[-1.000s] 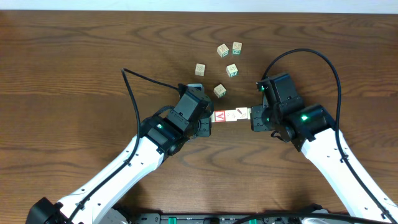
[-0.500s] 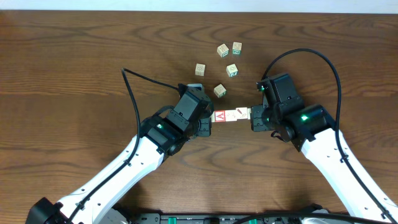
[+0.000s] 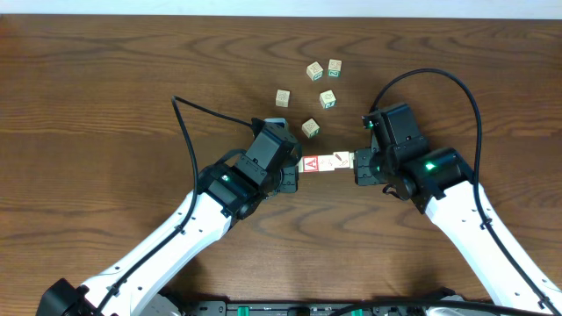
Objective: Lift 5 blocks
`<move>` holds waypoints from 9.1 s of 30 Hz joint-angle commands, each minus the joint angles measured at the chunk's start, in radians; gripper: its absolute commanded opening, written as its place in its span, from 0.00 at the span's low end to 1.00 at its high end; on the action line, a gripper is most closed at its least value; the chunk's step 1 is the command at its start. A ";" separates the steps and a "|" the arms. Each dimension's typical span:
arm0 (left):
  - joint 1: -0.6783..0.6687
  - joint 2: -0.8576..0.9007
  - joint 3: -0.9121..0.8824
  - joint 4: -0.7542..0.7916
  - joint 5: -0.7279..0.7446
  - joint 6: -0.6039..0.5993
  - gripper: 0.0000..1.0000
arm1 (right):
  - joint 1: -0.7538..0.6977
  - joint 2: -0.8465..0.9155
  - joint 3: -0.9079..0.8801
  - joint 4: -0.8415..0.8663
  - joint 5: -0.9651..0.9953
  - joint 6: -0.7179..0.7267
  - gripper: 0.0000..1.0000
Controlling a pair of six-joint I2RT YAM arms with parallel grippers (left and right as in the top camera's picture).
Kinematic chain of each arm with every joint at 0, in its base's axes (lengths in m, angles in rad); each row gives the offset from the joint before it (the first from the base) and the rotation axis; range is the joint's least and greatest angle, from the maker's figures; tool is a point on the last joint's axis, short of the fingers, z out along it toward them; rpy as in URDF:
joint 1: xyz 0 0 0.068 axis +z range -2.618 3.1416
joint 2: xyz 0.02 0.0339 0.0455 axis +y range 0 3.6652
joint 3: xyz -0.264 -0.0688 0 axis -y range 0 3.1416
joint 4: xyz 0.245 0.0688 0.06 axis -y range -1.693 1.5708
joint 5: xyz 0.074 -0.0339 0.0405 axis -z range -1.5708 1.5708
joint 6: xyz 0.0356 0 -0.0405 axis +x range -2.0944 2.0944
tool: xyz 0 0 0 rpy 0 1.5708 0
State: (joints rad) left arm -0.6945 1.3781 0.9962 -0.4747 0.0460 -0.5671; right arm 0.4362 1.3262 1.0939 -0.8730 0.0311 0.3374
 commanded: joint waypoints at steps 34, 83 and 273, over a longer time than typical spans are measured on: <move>-0.070 0.051 0.098 0.060 0.204 0.025 0.08 | 0.076 0.068 0.020 0.034 -0.308 0.006 0.01; -0.071 0.118 0.085 0.120 0.235 0.024 0.07 | 0.072 0.117 0.003 0.089 -0.406 0.066 0.01; -0.056 0.419 -0.043 0.237 -0.037 0.043 0.54 | -0.124 0.391 -0.124 0.260 -0.080 0.012 0.38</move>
State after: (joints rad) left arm -0.7353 1.7859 0.9279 -0.2516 -0.1192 -0.5415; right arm 0.3229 1.7046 0.9318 -0.6315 0.0895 0.3710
